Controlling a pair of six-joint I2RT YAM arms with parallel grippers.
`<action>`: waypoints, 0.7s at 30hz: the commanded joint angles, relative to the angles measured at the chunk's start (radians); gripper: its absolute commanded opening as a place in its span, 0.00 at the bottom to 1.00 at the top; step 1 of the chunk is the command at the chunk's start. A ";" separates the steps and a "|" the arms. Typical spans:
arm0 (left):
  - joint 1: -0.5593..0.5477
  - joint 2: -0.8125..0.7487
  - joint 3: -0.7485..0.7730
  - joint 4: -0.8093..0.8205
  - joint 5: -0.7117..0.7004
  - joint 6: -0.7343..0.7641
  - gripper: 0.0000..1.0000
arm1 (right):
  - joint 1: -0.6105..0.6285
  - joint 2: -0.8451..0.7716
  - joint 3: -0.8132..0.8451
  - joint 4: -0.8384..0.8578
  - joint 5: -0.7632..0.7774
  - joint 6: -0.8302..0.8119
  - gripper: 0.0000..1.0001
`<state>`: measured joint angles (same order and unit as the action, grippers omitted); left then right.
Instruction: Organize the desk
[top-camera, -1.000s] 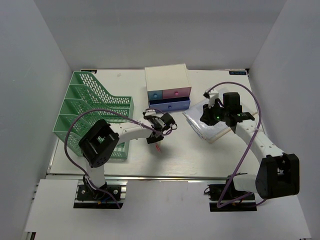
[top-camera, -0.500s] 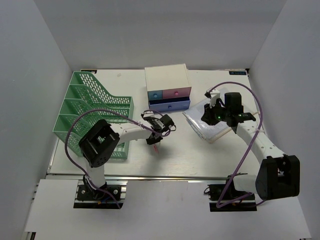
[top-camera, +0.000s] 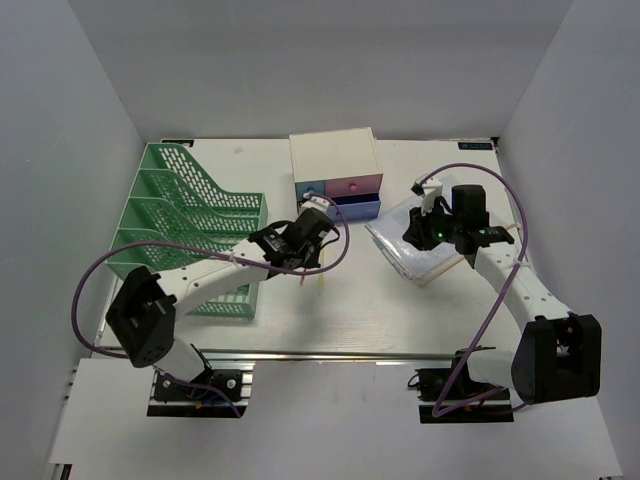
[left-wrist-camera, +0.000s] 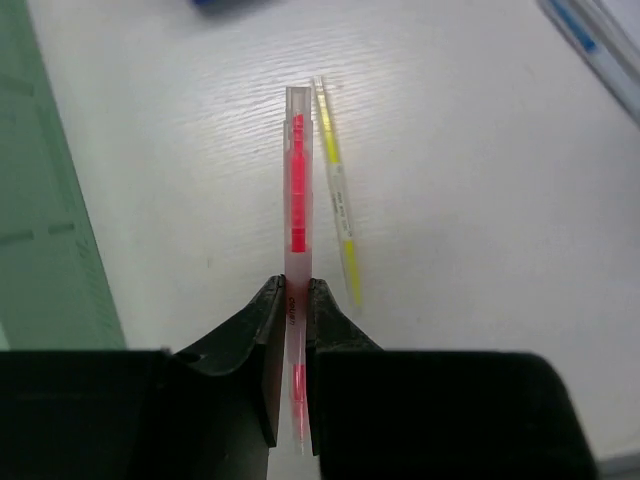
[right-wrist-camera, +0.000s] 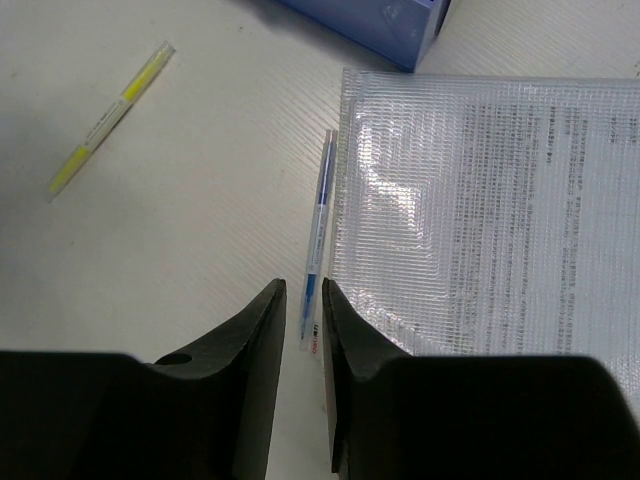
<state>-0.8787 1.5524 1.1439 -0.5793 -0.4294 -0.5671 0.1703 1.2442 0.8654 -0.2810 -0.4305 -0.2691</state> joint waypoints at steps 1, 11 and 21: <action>0.007 -0.052 -0.026 0.116 0.241 0.489 0.00 | -0.008 -0.026 -0.014 0.026 -0.024 -0.009 0.27; 0.007 -0.003 0.008 0.219 0.382 1.243 0.00 | -0.008 -0.032 -0.014 0.028 -0.021 -0.010 0.28; 0.037 0.285 0.250 0.253 0.308 1.504 0.00 | -0.012 -0.029 -0.020 0.032 -0.013 -0.015 0.28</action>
<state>-0.8600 1.8168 1.2861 -0.3557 -0.1146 0.8242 0.1635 1.2423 0.8543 -0.2806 -0.4332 -0.2714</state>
